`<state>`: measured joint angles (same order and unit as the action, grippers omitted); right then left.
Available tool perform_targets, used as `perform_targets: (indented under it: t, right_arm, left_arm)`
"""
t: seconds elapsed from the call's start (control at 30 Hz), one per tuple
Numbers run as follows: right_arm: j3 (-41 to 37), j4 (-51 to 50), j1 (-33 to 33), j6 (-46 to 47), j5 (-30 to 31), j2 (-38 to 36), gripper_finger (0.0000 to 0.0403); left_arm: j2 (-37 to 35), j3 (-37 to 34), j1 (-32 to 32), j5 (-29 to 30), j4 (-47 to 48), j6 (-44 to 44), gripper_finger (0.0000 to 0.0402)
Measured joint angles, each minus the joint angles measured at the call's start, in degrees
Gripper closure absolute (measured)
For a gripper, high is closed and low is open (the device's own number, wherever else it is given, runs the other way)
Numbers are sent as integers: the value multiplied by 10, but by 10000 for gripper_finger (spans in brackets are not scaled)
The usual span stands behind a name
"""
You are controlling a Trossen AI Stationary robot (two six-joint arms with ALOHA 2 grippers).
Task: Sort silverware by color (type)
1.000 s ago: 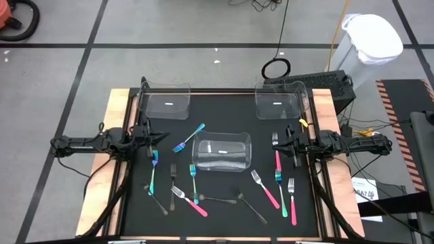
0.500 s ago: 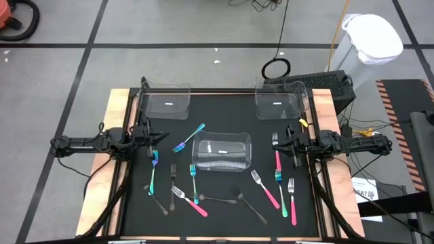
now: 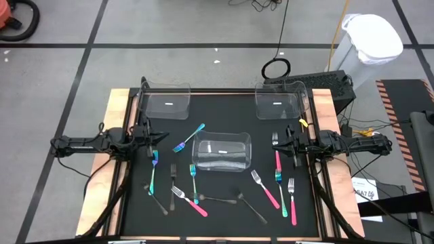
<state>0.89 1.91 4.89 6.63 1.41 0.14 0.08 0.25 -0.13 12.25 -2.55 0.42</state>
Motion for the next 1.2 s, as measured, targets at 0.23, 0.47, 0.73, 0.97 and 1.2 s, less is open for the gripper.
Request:
perform_targets:
  t: [0.23, 0.47, 0.73, 0.97, 1.2]
  right_arm:
    - [0, 0, 0, 0, 0, 0, 387]
    - [0, 1, 0, -29, 0, 0, 387]
    - [0, 1, 0, -28, 0, 0, 387]
    - [0, -1, 0, -28, 0, 0, 387]
    - [0, -3, 0, -31, 1, 0, 387]
  left_arm:
    - [0, 0, 0, 0, 0, 0, 401]
    - [0, 0, 0, 0, 0, 0, 401]
    - [0, 0, 0, 0, 0, 0, 401]
    - [0, 0, 0, 0, 0, 0, 401]
    - [0, 0, 0, 0, -8, 0, 401]
